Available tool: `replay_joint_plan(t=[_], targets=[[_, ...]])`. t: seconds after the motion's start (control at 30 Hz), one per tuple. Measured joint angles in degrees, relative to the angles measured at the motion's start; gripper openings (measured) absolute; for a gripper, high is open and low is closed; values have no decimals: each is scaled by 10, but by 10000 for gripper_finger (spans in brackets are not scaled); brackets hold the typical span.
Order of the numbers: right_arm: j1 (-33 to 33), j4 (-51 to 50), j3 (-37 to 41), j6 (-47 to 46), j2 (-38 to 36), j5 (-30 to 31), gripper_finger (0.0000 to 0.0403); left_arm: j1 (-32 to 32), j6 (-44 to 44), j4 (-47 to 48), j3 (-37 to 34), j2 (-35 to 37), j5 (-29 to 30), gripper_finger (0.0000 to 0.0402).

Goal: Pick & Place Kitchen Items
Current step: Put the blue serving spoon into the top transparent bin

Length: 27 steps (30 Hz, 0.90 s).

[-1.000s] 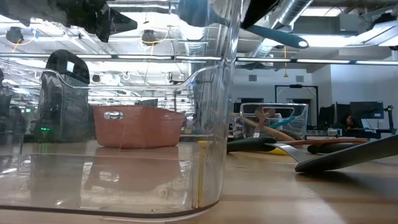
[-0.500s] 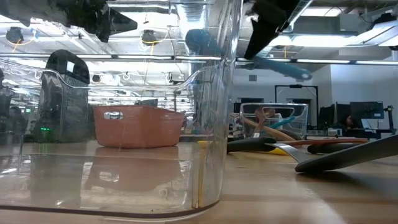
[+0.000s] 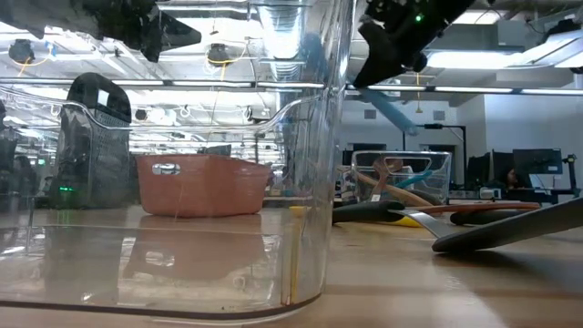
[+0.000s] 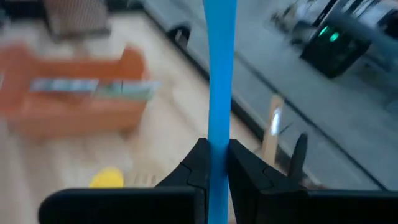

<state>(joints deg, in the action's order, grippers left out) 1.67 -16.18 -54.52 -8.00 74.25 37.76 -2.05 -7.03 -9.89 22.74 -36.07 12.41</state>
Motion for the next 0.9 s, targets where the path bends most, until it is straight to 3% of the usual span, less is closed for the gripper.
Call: replay_joint_plan(t=[0.17, 0.27, 0.53, 0.9], targets=[[58, 131, 64, 17, -29, 0, 25, 0, 0, 0, 0, 0, 0, 4], [92, 163, 87, -21, -31, -2, 25, 0, 0, 0, 0, 0, 0, 4], [154, 165, 115, -116, -25, -8, 25, 0, 0, 0, 0, 0, 0, 4], [199, 168, 116, -165, 12, -82, 25, 0, 0, 0, 0, 0, -2, 4]])
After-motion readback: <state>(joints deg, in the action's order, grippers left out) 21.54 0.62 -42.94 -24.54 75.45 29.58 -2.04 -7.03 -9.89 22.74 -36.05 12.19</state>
